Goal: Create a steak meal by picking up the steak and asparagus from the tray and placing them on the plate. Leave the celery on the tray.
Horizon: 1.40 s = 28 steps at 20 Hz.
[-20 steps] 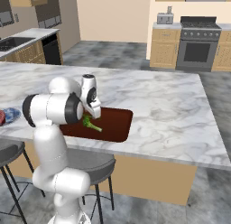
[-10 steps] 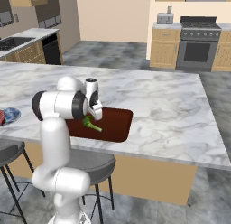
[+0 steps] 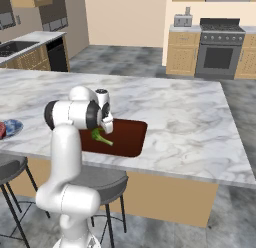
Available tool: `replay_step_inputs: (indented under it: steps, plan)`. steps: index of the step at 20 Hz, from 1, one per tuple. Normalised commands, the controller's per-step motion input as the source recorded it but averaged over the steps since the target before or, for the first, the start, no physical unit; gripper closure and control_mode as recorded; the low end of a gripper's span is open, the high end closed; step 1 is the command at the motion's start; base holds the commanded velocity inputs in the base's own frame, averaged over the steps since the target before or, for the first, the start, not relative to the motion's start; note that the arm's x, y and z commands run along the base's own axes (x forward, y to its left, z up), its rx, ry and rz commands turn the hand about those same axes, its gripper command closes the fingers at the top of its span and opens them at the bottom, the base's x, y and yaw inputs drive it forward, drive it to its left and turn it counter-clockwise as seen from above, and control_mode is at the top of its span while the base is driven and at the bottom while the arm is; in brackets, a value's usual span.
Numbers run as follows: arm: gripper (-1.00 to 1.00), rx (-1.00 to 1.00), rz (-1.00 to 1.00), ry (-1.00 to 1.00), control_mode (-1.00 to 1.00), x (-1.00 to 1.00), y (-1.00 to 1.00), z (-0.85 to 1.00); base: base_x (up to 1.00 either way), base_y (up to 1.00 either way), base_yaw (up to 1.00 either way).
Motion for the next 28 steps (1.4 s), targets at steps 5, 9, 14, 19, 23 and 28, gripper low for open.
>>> replay_step_inputs:
  steps: [5, 9, 14, 19, 23, 28]
  plan:
    - [-1.00, 0.00, -0.05, 0.00, -1.00, 0.33, 0.05, -0.37, 0.00, 0.00, 0.00]
    - [1.00, 0.00, -0.05, -0.01, -1.00, 0.13, 0.06, -0.40, 0.00, 0.00, 0.00]
    - [1.00, 0.00, 0.00, -0.01, -1.00, 0.02, 0.01, -0.05, 0.00, 0.00, 0.00]
    - [1.00, 0.00, 0.00, -0.01, -1.00, -0.09, 0.00, 0.02, 0.00, 0.00, 0.00]
    - [1.00, 0.00, 0.00, -0.05, -1.00, -0.26, 0.00, 0.30, 0.00, 0.00, 0.00]
    - [1.00, 0.00, 0.00, -0.09, -1.00, -0.21, 0.01, 0.86, 0.00, 0.00, 0.00]
